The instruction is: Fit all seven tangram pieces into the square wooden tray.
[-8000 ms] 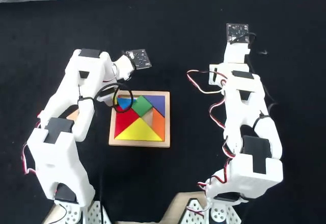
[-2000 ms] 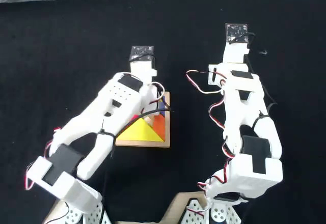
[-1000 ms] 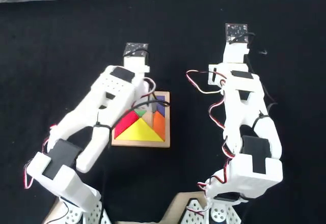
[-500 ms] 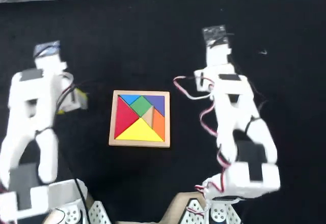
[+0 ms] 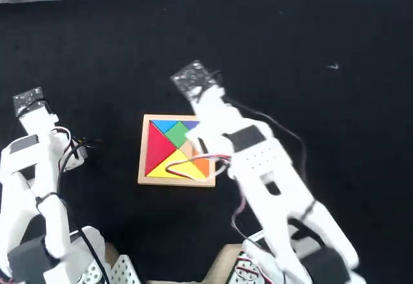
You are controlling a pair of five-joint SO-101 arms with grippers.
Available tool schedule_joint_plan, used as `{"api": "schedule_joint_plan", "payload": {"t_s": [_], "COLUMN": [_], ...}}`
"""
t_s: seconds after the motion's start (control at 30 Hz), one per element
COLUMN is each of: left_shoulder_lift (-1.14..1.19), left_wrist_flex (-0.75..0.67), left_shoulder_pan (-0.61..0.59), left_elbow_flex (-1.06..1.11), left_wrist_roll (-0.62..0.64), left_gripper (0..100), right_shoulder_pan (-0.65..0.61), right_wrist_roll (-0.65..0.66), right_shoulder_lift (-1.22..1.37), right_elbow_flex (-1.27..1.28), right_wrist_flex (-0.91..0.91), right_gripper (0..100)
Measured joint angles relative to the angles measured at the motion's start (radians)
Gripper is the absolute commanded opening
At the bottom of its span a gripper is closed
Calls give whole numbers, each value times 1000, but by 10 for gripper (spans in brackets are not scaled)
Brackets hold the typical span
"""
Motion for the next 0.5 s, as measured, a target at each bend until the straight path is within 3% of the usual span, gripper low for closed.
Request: {"api": "schedule_joint_plan", "payload": {"t_s": [0.2, 0.5], "left_shoulder_lift": [52, 55], "left_wrist_flex": [-51, -54], "left_shoulder_pan": [0, 0], "left_elbow_flex": [0, 0], "left_wrist_roll": [0, 0], "left_gripper": [60, 60], "right_shoulder_pan": [-48, -49], "right_wrist_roll": [-14, -14], "right_shoulder_lift": [242, 285], "right_elbow_flex": [-94, -112], "right_wrist_flex": [23, 5], "right_gripper": [11, 11]}}
